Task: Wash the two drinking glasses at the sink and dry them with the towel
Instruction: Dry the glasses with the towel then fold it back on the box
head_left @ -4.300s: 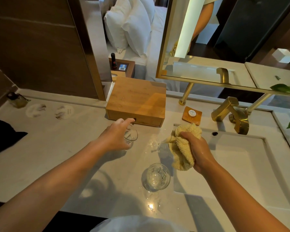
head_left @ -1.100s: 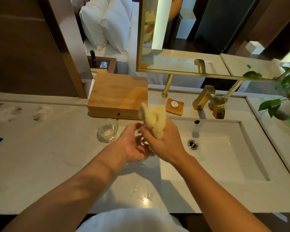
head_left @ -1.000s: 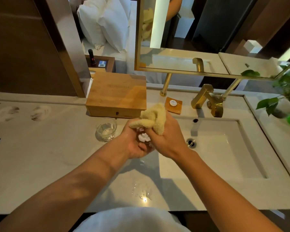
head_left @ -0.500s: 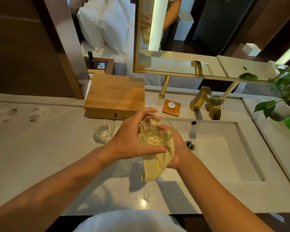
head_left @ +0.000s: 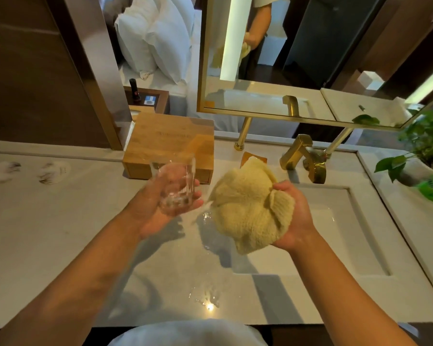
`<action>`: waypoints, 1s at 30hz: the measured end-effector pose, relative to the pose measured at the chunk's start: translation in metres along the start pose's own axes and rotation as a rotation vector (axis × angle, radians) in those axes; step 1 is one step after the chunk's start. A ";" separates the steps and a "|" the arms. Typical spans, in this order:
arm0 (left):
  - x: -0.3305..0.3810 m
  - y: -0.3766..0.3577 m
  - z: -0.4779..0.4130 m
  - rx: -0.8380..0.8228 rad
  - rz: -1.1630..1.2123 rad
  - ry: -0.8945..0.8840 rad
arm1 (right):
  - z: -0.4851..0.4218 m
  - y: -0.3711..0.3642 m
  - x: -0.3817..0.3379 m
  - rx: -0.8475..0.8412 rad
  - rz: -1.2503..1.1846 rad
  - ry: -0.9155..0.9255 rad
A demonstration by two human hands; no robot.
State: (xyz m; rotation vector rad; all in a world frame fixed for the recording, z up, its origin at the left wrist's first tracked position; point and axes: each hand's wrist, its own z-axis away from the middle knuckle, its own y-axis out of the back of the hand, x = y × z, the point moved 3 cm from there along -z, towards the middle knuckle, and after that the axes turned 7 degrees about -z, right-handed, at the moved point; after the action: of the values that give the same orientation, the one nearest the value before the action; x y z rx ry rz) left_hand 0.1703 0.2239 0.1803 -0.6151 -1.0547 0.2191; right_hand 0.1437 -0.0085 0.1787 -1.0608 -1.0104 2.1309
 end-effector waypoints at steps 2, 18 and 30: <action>0.002 0.001 0.005 0.045 -0.382 0.063 | 0.004 -0.006 -0.010 0.013 0.046 0.079; 0.004 -0.038 0.033 -0.040 -1.398 -0.392 | 0.029 -0.068 0.013 -0.181 1.218 -0.011; 0.031 -0.052 0.062 -0.266 -1.411 -0.259 | 0.053 -0.103 0.030 -0.455 1.642 0.109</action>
State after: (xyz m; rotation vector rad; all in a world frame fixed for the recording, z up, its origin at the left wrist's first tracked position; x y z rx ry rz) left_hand 0.1255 0.2185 0.2547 0.0396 -1.5499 -1.1077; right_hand 0.0977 0.0518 0.2709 -2.8687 -0.4906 2.8691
